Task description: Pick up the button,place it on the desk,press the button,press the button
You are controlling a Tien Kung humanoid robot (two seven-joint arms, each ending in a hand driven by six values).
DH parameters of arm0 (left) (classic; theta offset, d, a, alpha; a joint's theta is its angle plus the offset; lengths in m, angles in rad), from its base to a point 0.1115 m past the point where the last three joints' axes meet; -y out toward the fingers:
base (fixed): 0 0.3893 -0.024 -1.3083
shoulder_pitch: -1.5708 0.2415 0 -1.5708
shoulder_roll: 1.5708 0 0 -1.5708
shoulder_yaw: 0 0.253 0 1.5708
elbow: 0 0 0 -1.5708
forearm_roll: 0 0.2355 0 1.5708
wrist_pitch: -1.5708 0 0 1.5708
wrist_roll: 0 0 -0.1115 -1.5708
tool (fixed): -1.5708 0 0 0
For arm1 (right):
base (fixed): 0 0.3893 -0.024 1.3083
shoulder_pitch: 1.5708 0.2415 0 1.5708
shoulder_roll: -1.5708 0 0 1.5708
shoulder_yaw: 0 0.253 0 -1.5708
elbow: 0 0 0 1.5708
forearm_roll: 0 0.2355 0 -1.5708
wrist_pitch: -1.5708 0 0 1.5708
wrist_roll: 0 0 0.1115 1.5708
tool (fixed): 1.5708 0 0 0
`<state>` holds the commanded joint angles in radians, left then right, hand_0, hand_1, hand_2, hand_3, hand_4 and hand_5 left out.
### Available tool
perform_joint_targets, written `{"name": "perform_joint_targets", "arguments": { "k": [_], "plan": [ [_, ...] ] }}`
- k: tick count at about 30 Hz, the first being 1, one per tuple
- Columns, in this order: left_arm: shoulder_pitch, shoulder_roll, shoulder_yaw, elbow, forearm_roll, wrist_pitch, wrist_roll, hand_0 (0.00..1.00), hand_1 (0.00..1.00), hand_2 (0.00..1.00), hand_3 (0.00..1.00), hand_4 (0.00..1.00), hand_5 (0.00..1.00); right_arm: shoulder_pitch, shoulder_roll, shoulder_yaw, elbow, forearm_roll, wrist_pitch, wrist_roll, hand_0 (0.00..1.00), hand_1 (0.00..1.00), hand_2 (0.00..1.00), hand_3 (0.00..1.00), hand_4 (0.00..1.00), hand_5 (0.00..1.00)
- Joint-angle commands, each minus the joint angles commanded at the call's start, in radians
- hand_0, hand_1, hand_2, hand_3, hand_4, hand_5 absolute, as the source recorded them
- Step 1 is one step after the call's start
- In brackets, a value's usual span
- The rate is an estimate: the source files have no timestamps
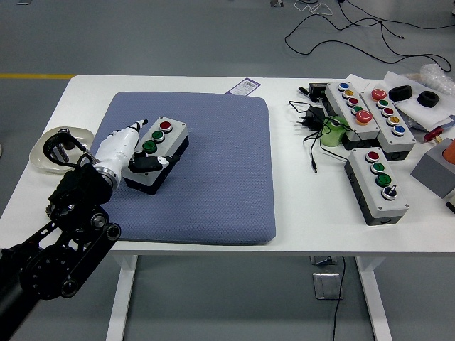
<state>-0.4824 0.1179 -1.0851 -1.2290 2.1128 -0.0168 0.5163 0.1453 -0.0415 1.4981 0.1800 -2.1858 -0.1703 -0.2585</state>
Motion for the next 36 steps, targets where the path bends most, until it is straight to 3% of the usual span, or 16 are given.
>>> {"name": "perform_joint_targets", "arguments": {
  "k": [6,7,12,13,17,18,19,24,25,30,31,36],
  "plan": [
    [-0.025,-0.019,0.0,0.04,0.052,-0.024,0.029,0.998,0.998,0.998,0.998,0.998,0.589,-0.001,-0.001,-0.002,0.0,0.003,-0.001,0.001,0.673,0.647,0.693,0.638,0.317,0.192],
    [-0.03,-0.022,-0.001,0.046,0.057,-0.028,0.036,0.96,0.998,0.998,0.998,0.998,0.44,-0.001,-0.002,-0.002,0.0,0.004,-0.001,0.001,0.673,0.645,0.692,0.637,0.317,0.191],
    [-0.046,-0.029,0.005,0.068,0.054,-0.045,0.073,0.96,0.998,0.998,0.998,0.998,0.44,0.0,-0.002,-0.006,0.0,0.009,-0.001,0.001,0.673,0.645,0.692,0.637,0.317,0.191],
    [-0.049,-0.03,0.008,0.073,0.059,-0.045,0.087,0.885,0.998,0.998,0.998,0.998,0.414,0.0,-0.002,-0.006,0.0,0.01,-0.001,0.0,0.672,0.645,0.692,0.637,0.317,0.192],
    [-0.059,-0.034,0.017,0.086,0.081,-0.052,0.128,0.885,0.998,0.998,0.998,0.998,0.414,0.001,-0.001,-0.003,0.0,0.007,0.0,0.0,0.672,0.645,0.692,0.637,0.317,0.192],
    [-0.061,-0.035,0.018,0.089,0.086,-0.053,0.129,0.885,0.998,0.998,0.998,0.998,0.414,0.001,-0.001,-0.002,0.0,0.005,0.0,-0.001,0.672,0.645,0.692,0.637,0.317,0.192],
    [-0.062,-0.035,0.019,0.091,0.09,-0.053,0.129,0.77,0.951,0.998,0.998,0.998,0.365,0.0,-0.001,0.0,0.0,0.004,0.0,-0.001,0.673,0.646,0.692,0.637,0.316,0.192],
    [-0.066,-0.035,0.028,0.098,0.113,-0.064,0.129,0.77,0.951,0.998,0.998,0.998,0.365,-0.001,-0.002,0.003,0.0,0.0,0.0,-0.001,0.673,0.646,0.692,0.637,0.316,0.192],
    [-0.067,-0.034,0.029,0.098,0.115,-0.071,0.129,0.676,0.867,0.998,0.998,0.998,0.333,-0.002,-0.002,0.004,0.0,-0.001,0.0,-0.001,0.672,0.646,0.692,0.636,0.316,0.191],
    [-0.071,-0.035,0.039,0.104,0.133,-0.081,0.129,0.676,0.867,0.998,0.998,0.998,0.333,-0.004,-0.003,0.009,0.0,-0.007,0.0,-0.002,0.672,0.646,0.692,0.636,0.316,0.191],
    [-0.072,-0.035,0.041,0.108,0.136,-0.08,0.129,0.441,0.634,0.981,0.998,0.996,0.319,-0.005,-0.003,0.01,0.0,-0.009,0.0,-0.003,0.672,0.646,0.692,0.636,0.316,0.191],
    [-0.075,-0.035,0.047,0.121,0.154,-0.081,0.129,0.441,0.634,0.981,0.998,0.996,0.319,-0.007,-0.004,0.013,0.0,-0.014,0.001,-0.004,0.672,0.646,0.692,0.636,0.316,0.191]
  ]
}}
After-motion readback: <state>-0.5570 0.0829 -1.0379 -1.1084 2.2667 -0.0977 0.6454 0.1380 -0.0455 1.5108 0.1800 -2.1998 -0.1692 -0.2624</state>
